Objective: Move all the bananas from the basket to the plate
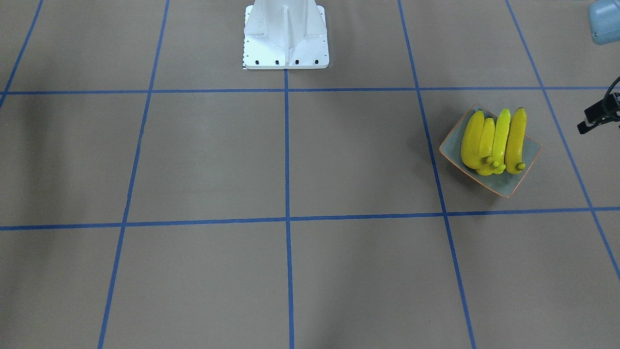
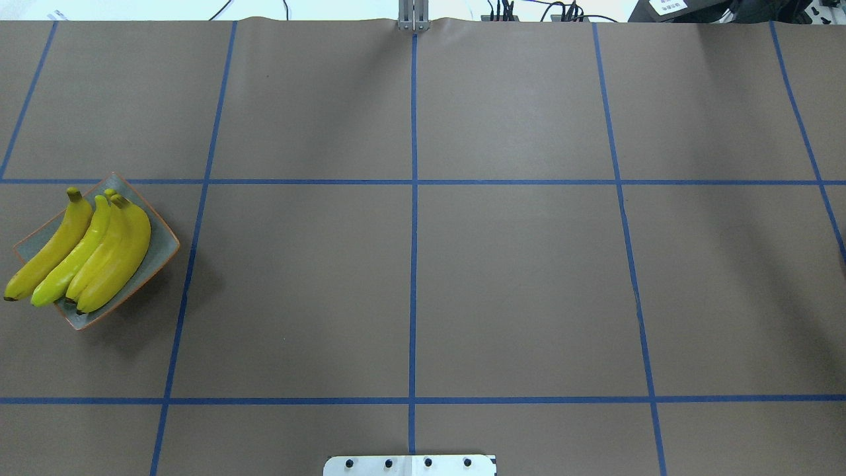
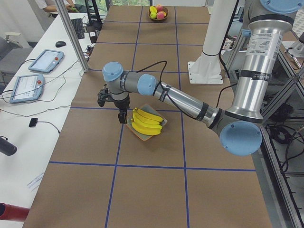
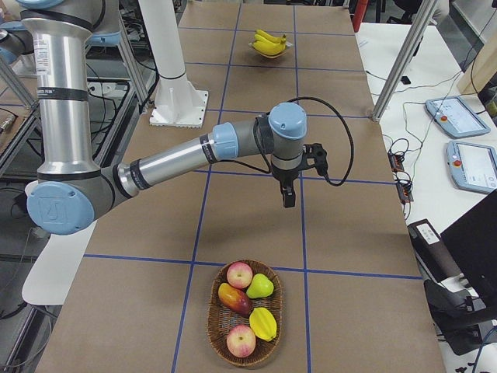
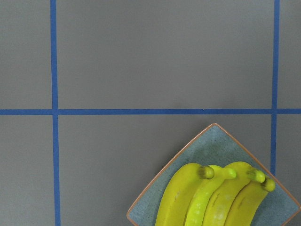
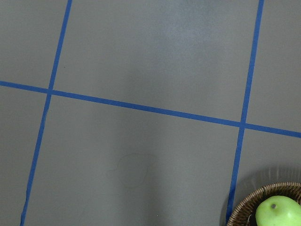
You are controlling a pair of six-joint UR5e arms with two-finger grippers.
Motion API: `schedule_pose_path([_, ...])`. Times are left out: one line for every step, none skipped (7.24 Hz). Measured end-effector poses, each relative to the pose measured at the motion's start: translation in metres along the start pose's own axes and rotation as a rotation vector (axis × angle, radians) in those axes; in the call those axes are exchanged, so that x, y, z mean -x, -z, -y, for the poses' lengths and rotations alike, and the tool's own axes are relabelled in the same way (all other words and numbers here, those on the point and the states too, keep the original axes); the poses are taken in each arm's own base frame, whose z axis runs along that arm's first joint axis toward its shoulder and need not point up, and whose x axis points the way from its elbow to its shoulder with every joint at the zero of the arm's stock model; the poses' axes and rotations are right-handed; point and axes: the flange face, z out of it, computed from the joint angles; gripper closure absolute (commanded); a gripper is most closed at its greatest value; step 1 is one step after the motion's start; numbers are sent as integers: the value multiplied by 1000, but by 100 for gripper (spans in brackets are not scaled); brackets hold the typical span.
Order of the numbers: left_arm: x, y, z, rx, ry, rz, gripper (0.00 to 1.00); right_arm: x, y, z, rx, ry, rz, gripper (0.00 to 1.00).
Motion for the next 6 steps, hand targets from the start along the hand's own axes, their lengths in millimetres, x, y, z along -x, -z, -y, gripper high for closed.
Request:
schedule_pose_path([-2,1,-1,-2,-3,-1,0,-1,-1,0,2,-2,1,0])
schedule_pose_path([-2,1,-1,-3,-4,-2,0,-1,-2,0,3,-2,2,0])
schedule_pose_path([-2,1,-1,-3,-4,-2,0,-1,-2,0,4,-2,3,0])
schedule_pose_path([-3,2,-1,-4,-5,-2,0,-1,-3,0,5,-2,3,0])
schedule_pose_path([-4,3,-1,-6,-5,-3,0,0,-4,0,8,-2,3,0])
schedule_pose_path([-5,4,-1,-8,-6,-3,0,0,-5,0,10,-2,4,0])
